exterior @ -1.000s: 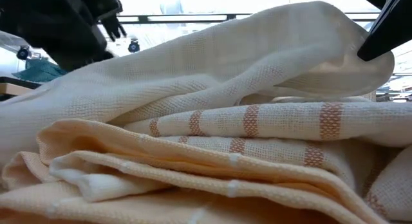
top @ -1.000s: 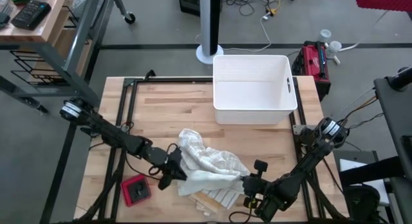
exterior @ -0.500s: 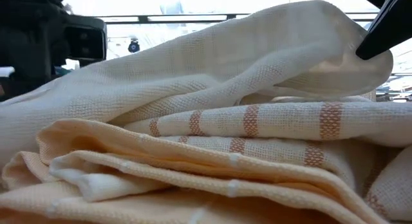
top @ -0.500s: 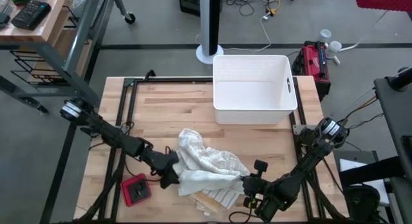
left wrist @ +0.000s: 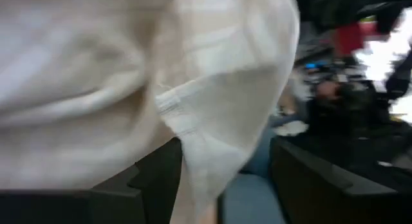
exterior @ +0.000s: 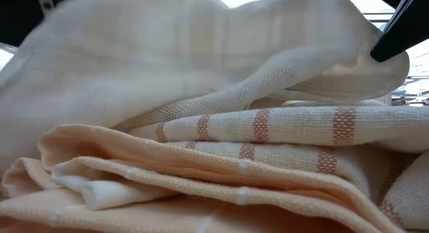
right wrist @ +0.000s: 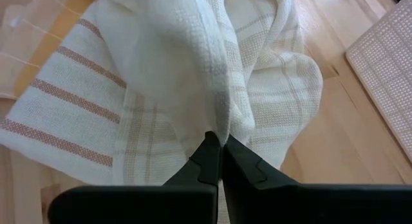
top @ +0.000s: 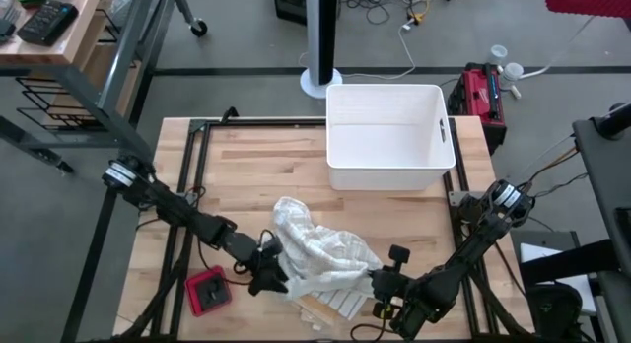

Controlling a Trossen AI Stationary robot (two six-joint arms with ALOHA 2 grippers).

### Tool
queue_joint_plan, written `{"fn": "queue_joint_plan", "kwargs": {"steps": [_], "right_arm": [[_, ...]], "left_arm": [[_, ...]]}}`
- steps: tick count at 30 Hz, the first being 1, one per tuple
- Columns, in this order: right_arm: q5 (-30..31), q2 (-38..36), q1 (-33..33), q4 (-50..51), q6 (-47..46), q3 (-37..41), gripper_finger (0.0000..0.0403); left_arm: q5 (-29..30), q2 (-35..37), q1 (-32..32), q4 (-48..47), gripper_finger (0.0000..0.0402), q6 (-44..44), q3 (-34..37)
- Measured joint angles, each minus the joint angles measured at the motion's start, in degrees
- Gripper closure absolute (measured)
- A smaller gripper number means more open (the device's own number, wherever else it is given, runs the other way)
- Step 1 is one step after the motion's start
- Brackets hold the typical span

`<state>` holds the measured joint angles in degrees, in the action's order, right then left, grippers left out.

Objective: Fold towel
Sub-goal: Fold the light brown kitchen towel

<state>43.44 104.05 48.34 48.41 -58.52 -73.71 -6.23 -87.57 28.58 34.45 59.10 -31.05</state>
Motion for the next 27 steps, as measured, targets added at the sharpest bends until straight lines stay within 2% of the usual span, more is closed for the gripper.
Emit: {"fn": "queue_joint_plan", "kwargs": {"steps": [9, 19, 22, 24, 27], "right_arm": [[0.0, 0.0, 0.0, -0.3, 0.1, 0.0, 0.0403], [1.0, 0.0, -0.5, -0.3, -1.1, 0.0, 0.0403], [2.4, -0.1, -1.5, -1.5, -2.2, 0.0, 0.0403], [4.4, -0.6, -2.1, -3.0, -1.7, -0.1, 0.0403], [6.4, -1.2, -2.7, -4.2, 4.6, -2.8, 0.0403]], "left_arm": [[-0.1, -4.1, 0.4, 11.5, 0.0212, 0.0, 0.0], [0.7, -5.8, 2.7, 12.2, 0.0238, -1.6, -0.5], [1.0, -5.8, 4.6, 7.4, 0.0242, -8.8, -3.7], [1.0, -5.8, 5.6, 0.1, 0.0243, -14.2, -6.8], [1.2, -5.8, 5.9, -13.8, 0.0246, -20.3, -12.8]]}}
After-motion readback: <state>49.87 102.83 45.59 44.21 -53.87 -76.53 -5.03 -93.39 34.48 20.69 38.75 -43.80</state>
